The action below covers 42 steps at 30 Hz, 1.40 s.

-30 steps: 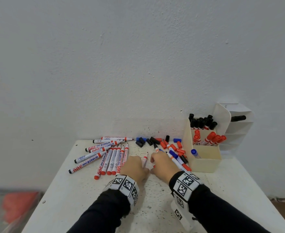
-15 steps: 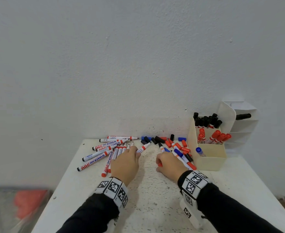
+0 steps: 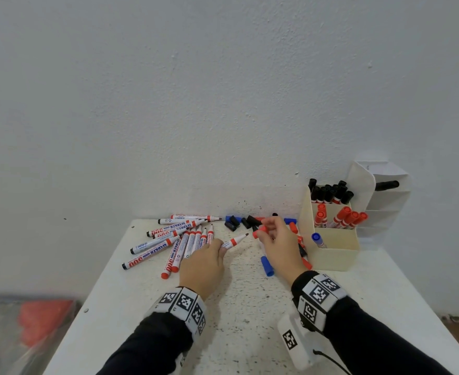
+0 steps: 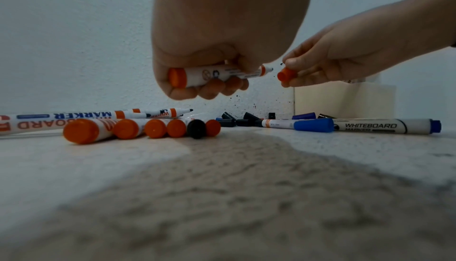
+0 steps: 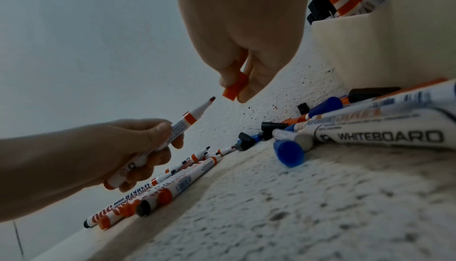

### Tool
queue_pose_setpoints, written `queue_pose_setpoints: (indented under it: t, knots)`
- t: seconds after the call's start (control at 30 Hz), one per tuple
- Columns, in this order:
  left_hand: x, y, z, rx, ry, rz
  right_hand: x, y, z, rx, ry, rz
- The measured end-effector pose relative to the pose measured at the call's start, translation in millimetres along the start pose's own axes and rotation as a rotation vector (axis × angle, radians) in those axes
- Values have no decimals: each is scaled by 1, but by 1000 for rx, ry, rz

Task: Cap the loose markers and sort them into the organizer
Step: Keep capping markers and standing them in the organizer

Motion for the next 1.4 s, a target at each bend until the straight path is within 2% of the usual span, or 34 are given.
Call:
queue_pose_setpoints:
  t: [0.23, 0.4, 0.53, 0.6, 0.77, 0.87, 1.03, 1.1, 1.13, 1.2, 1.3, 1.4]
  knots:
    - [-10, -2, -2, -31, -30, 112, -3, -3, 18, 139, 170, 43]
    - [-27, -8, -3, -43, 4, 213, -14, 0, 15, 193, -138, 200]
    - [-34, -8, 1, -9, 75, 208, -9, 2, 14, 176, -95, 206]
    - [-37, -7, 2, 36, 10, 221, 0, 2, 15, 189, -91, 168]
    - [-48, -10, -1, 206, -371, 283, 16, 0, 15, 238, -84, 66]
    - [-52, -13, -2, 276, -476, 290, 23, -2, 15, 269, -60, 37]
    - [-53, -7, -6, 248, -663, 265, 51, 2, 3, 213, -117, -97]
    - [-46, -1, -11, 160, -694, 231, 68, 3, -6, 174, -139, -151]
    - [-38, 3, -16, 86, -646, 186, 78, 3, -14, 143, -148, -180]
    - [-17, 10, -21, -19, -388, 64, 98, 2, -34, 56, -190, -250]
    - [11, 19, 1, 142, 28, -143, 125, -3, -79, -153, -306, -384]
    - [19, 20, 11, 214, 169, -185, 135, -8, -124, -356, -438, -438]
Point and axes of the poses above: each hand's wrist, its own y-axis towards the middle knuckle, its own z-axis out of the palm, x = y × z, the point moved 9 cm from there along y, towards the middle knuckle, and after that the axes turned 10 degrees about x, right-handed, at the moved point
